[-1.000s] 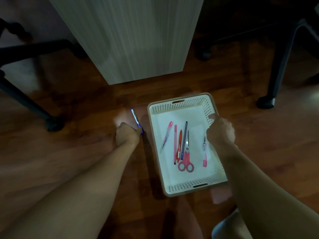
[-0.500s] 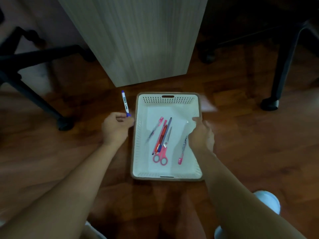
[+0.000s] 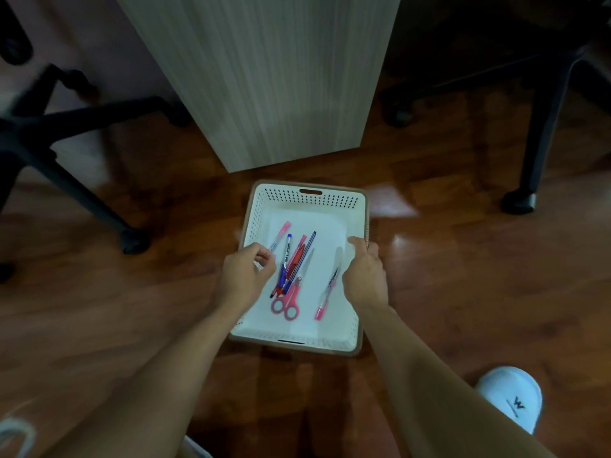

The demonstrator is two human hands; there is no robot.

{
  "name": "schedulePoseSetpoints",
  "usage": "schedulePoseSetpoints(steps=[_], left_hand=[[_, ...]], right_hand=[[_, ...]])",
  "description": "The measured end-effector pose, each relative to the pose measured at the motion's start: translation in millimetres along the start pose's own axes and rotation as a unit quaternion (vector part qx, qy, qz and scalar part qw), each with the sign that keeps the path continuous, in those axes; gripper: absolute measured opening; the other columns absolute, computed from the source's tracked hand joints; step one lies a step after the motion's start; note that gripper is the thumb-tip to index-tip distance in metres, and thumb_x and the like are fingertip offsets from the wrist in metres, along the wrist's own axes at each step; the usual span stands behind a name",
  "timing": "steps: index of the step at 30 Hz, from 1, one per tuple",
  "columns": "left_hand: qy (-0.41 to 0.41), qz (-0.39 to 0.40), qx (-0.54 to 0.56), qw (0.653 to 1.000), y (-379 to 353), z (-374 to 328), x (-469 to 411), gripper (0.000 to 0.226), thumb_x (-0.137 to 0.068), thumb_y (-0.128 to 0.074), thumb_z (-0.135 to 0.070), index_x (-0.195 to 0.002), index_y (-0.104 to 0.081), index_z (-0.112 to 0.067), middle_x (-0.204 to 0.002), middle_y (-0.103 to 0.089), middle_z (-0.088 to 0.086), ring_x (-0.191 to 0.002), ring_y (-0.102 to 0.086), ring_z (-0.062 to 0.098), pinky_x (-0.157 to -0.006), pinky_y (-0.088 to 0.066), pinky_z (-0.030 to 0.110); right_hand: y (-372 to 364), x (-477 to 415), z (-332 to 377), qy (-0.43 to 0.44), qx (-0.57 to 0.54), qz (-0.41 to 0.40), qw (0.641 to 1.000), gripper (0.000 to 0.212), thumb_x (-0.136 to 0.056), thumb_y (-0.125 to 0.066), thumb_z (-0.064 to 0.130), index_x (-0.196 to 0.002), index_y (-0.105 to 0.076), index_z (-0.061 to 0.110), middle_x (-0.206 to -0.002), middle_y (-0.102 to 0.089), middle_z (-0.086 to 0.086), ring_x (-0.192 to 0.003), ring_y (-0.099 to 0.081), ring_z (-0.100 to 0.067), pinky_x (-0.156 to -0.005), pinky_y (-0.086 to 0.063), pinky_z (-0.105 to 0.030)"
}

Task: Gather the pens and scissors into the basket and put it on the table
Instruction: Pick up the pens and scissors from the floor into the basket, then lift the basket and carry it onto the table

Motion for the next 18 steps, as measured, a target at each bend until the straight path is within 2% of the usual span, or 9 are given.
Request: schedulePoseSetpoints(steps=[2,5,7,9,10,12,14,16,18], left_hand=[[-0.032,-0.068,-0.014,0.997,13,5,1,0.006,-0.102,-0.064,-0.037,-0.097,-0.065,-0.034,-0.098,-0.066,-0.013,-0.087,-0.068,0.01,-0.062,-0.049,0.018],[0.023,-0.144,-0.037,0.989,27,19,4,0.033,-0.102,-0.058,-0.051,-0.127,-0.063,-0.03,-0.127,-0.062,-0.002,-0.116,-0.06,0.016,-0.078,-0.047,0.018],[0.067,-0.096,-0.025,0.993,21,30,5,0.049,-0.105,-0.056,-0.056,-0.145,-0.058,-0.028,-0.14,-0.063,0.002,-0.128,-0.062,0.02,-0.089,-0.053,0.029],[0.098,0.008,0.05,0.994,5,41,9,0.051,-0.108,-0.051,-0.059,-0.15,-0.054,-0.03,-0.141,-0.07,0.001,-0.117,-0.074,0.015,-0.089,-0.065,0.035],[0.117,0.046,0.088,0.988,-1,45,13,0.05,-0.108,-0.047,-0.061,-0.149,-0.053,-0.032,-0.137,-0.073,-0.001,-0.106,-0.077,0.012,-0.083,-0.068,0.038],[0.147,0.059,0.1,0.982,-8,52,23,0.052,-0.107,-0.037,-0.069,-0.146,-0.052,-0.038,-0.127,-0.076,-0.008,-0.095,-0.077,0.007,-0.08,-0.069,0.043],[0.153,0.036,0.09,0.983,-9,56,28,0.056,-0.102,-0.03,-0.079,-0.14,-0.051,-0.045,-0.115,-0.072,-0.016,-0.088,-0.074,0.002,-0.08,-0.068,0.042],[0.148,0.022,0.094,0.984,-8,57,29,0.065,-0.092,-0.022,-0.091,-0.135,-0.049,-0.05,-0.102,-0.07,-0.021,-0.083,-0.071,-0.002,-0.071,-0.064,0.035],[0.159,0.026,0.094,0.982,-7,62,29,0.067,-0.086,-0.018,-0.097,-0.129,-0.052,-0.057,-0.094,-0.07,-0.025,-0.081,-0.072,-0.002,-0.067,-0.061,0.031]], right_hand=[[-2,-1,-1,0.0,-0.013,0.001,1.0,0.059,-0.101,-0.051,-0.003,-0.154,-0.05,0.022,-0.147,-0.049,-0.015,-0.102,-0.069,-0.039,-0.089,-0.058,-0.049],[-3,1,-3,0.001,-0.046,0.002,0.999,0.058,-0.103,-0.051,0.011,-0.158,-0.044,0.029,-0.152,-0.046,-0.013,-0.094,-0.061,-0.029,-0.076,-0.049,-0.036],[-2,8,-3,0.023,-0.083,0.003,0.996,0.071,-0.097,-0.042,0.046,-0.167,-0.029,0.04,-0.163,-0.036,-0.006,-0.096,-0.06,-0.021,-0.071,-0.048,-0.032],[-3,15,-3,0.076,-0.107,-0.007,0.991,0.086,-0.094,-0.024,0.078,-0.173,-0.011,0.048,-0.176,-0.019,0.007,-0.092,-0.056,-0.006,-0.06,-0.05,-0.021],[-2,18,-4,0.092,-0.121,-0.014,0.988,0.088,-0.096,-0.017,0.088,-0.175,-0.005,0.05,-0.179,-0.011,0.012,-0.092,-0.055,0.004,-0.051,-0.049,-0.015],[-2,20,-6,0.099,-0.151,-0.025,0.983,0.074,-0.106,-0.016,0.079,-0.174,0.002,0.056,-0.184,-0.003,0.017,-0.106,-0.056,0.013,-0.045,-0.049,-0.01],[-3,21,-5,0.089,-0.154,-0.062,0.982,0.066,-0.116,-0.023,0.063,-0.174,0.005,0.054,-0.185,-0.004,0.016,-0.139,-0.045,0.007,-0.071,-0.054,-0.012],[-4,23,-9,0.028,-0.184,-0.077,0.98,0.068,-0.116,-0.028,0.061,-0.176,0.002,0.047,-0.184,-0.021,0.011,-0.154,-0.034,0.0,-0.107,-0.049,-0.029],[-6,25,-17,-0.064,-0.216,-0.058,0.973,0.061,-0.112,-0.032,0.067,-0.171,-0.026,0.05,-0.155,-0.062,0.027,-0.138,-0.063,-0.011,-0.106,-0.054,-0.037]])
Point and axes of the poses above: each hand's wrist, its own x-axis away from the middle knuckle, its own y-axis out of the back of the hand, z = x × y, the point moved 5 cm from there along -x, towards the middle knuckle
